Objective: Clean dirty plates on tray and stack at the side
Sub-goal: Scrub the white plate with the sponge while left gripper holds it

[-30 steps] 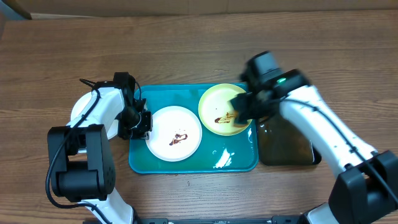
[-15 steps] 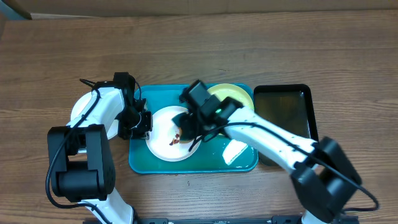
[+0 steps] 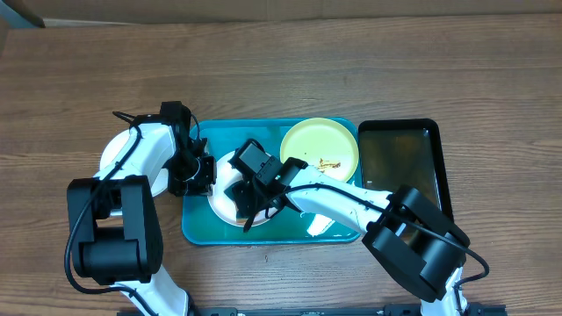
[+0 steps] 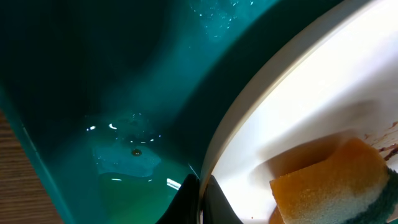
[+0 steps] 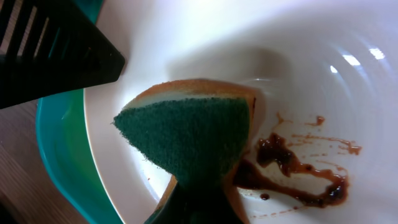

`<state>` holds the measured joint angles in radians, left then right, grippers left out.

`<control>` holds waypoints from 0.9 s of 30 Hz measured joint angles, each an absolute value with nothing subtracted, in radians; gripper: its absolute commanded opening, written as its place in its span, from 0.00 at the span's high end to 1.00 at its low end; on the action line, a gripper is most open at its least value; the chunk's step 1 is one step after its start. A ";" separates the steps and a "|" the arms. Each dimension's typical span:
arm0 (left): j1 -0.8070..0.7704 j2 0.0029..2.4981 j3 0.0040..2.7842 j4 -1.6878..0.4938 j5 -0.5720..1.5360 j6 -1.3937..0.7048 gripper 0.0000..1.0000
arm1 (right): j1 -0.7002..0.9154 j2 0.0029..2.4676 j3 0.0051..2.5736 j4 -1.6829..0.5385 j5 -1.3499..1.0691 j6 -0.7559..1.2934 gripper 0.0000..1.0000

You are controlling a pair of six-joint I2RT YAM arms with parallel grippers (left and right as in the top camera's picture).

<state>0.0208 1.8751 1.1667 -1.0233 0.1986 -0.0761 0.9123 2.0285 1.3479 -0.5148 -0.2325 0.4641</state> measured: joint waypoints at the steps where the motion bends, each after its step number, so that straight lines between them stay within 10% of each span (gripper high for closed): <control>1: 0.021 1.875 1.167 -1.023 0.199 -0.076 0.96 | 0.912 2.028 1.348 -0.516 -0.233 0.464 0.96; 27: 0.020 1.876 1.164 -1.013 0.201 -0.076 0.96 | 0.871 2.029 1.495 -0.799 0.030 0.401 0.96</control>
<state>0.0200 1.8763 1.1637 -1.0134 0.2008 -0.0761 0.8711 2.0289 1.4948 -0.7994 0.0299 0.4007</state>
